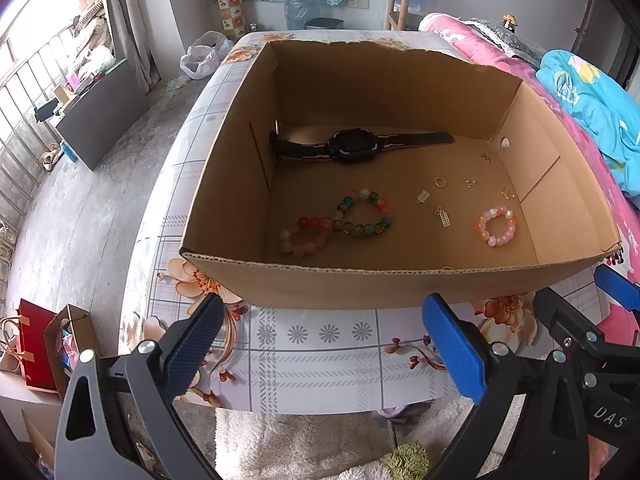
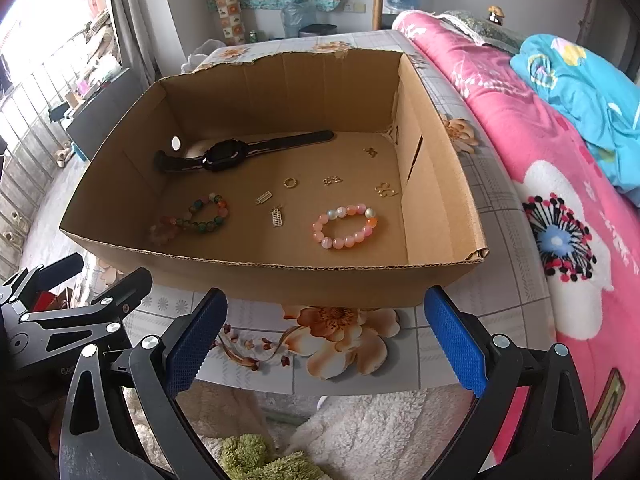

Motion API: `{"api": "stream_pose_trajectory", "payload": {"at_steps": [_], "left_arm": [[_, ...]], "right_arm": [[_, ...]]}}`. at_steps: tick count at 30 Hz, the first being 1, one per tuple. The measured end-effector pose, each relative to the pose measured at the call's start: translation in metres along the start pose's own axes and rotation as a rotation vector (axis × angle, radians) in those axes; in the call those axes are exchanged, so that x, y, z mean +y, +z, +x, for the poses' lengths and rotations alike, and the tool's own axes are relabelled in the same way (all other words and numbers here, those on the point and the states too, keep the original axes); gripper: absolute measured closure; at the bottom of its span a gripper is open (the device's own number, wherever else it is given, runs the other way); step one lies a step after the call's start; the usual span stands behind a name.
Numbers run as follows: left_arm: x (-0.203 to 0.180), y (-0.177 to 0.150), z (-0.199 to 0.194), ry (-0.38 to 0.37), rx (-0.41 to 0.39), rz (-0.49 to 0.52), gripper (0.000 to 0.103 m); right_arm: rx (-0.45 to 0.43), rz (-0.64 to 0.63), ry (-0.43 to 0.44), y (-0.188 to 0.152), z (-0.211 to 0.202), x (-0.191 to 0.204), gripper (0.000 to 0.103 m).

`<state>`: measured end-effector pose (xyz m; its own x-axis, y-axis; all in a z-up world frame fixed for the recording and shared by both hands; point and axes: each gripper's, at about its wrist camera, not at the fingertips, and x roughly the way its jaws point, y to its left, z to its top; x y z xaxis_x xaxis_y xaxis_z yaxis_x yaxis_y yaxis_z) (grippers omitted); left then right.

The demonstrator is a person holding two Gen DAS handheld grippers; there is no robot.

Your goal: Organize jewelry

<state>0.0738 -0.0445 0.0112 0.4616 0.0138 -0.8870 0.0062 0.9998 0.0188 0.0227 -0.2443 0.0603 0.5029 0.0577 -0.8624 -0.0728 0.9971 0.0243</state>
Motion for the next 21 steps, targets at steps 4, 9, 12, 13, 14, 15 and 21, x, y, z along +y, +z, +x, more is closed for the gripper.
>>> {"api": "stream_pose_trajectory", "payload": {"at_steps": [4, 9, 12, 13, 14, 15, 21], "left_arm": [[0.0005, 0.0003, 0.0000, 0.000, 0.000, -0.003, 0.006], [0.0007, 0.0005, 0.0002, 0.001, 0.000, 0.000, 0.006], [0.0012, 0.0006, -0.0001, -0.001, 0.001, -0.003, 0.006], [0.0010, 0.0004, -0.0002, 0.001, 0.000, -0.002, 0.006], [0.0012, 0.0001, -0.0006, 0.001, -0.001, -0.003, 0.006], [0.0012, 0.0000, -0.0006, 0.001, 0.000, -0.003, 0.006], [0.0009, 0.0000, -0.0009, 0.001, -0.001, -0.002, 0.006]], "right_arm": [[0.000, -0.002, 0.000, -0.0004, -0.0003, 0.0006, 0.008], [0.001, -0.002, -0.001, -0.0001, -0.0004, 0.0011, 0.008], [0.001, -0.001, 0.000, -0.0001, -0.0008, 0.0012, 0.008], [0.001, -0.001, -0.001, -0.0002, -0.0012, 0.0016, 0.008], [0.000, -0.002, -0.002, 0.0000, -0.0009, 0.0017, 0.008], [0.001, -0.002, -0.003, -0.0003, -0.0009, 0.0020, 0.008], [0.001, -0.001, -0.002, -0.0005, -0.0012, 0.0023, 0.008]]}}
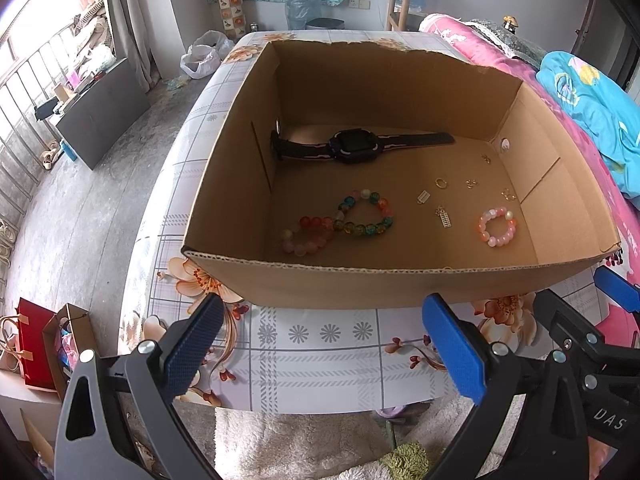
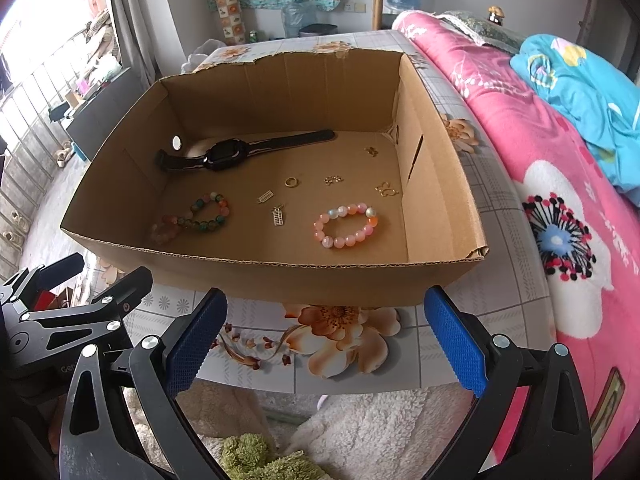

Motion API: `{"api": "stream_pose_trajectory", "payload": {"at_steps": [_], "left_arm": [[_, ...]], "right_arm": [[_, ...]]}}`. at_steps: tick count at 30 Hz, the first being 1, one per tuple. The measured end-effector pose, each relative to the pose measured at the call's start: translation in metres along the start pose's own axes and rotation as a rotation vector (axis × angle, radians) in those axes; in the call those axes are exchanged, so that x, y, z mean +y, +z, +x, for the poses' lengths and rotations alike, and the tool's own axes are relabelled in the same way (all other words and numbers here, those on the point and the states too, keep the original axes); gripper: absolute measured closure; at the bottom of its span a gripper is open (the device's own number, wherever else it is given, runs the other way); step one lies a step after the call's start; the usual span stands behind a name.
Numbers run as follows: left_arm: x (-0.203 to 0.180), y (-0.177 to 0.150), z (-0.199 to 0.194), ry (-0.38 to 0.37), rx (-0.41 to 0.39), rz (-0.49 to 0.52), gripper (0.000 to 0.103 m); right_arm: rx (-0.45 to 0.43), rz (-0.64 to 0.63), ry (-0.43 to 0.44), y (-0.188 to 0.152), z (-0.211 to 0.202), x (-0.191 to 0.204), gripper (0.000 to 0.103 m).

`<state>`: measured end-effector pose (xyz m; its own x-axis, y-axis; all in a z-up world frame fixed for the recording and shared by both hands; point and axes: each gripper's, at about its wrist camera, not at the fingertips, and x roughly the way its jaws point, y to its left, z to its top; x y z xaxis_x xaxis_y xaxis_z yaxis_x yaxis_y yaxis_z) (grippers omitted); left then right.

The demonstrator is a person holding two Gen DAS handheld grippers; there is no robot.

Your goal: Organize jewelry

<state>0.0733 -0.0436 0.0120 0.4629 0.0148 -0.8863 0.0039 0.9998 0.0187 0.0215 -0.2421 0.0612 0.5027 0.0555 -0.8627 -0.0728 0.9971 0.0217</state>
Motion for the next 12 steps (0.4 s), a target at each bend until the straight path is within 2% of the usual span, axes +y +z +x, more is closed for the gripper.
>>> {"api": "stream_pose_trajectory", "payload": {"at_steps": [12], "left_arm": [[-0.0006, -0.0007, -0.0005, -0.005, 0.005, 0.001, 0.006]], "right_arm": [[0.001, 0.002, 0.000, 0.0001, -0.0004, -0.0006, 0.008]]}}
